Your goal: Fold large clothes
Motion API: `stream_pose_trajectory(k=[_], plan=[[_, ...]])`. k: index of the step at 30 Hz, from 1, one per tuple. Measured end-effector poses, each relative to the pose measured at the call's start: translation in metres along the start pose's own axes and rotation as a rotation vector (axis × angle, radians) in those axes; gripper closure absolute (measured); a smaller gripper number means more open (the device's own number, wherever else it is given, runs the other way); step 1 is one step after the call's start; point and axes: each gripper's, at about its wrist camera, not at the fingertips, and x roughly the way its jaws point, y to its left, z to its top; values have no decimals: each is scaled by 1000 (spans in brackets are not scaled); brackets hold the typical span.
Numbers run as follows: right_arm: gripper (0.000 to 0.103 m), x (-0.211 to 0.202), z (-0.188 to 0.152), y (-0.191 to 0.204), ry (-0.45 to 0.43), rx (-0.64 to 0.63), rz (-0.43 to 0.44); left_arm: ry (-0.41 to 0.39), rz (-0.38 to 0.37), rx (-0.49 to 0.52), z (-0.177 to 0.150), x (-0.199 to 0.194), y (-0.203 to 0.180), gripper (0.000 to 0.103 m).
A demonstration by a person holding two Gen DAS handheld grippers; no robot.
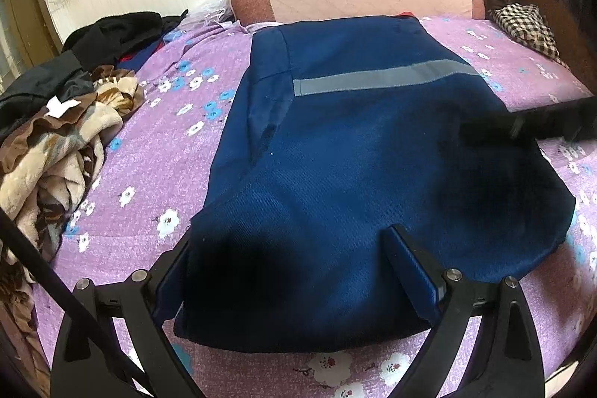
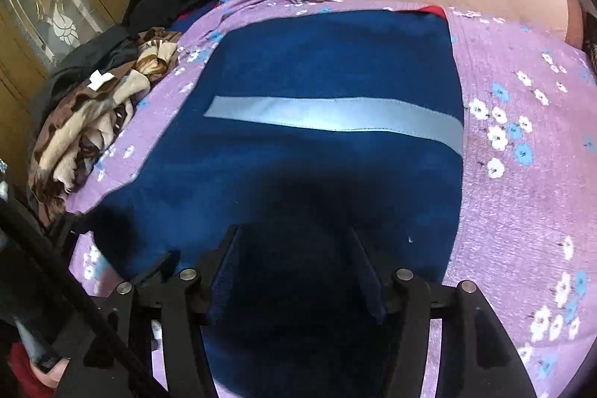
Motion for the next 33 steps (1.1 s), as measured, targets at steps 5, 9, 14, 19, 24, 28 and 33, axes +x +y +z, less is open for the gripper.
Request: stream_pose_trajectory(k=[5,9,14,19,24,28,33], plan=[[27,-36,9,18,-82,-44,60,39,-96,-77,4,0,13,8],[27,-21,-2,0,-5,-19,66,39,-154,-137,7,-7,25,8],[27,-36,-18,-29,-45,18,57,24,-151,-179,22,-14,46,8],[27,-33,-27,-76,-40,134,86,59,-194,-309,44,3,93,8],[27,-19,-24,-112,-33,255,188,220,-504,-452,55,64,129,8],[24,-3,-15,-132,-19,337,310,272,-703,-521,55,97,135,8],[24,19,-3,-145,-11,386,432,282,-869,-514,60,116,124,7]])
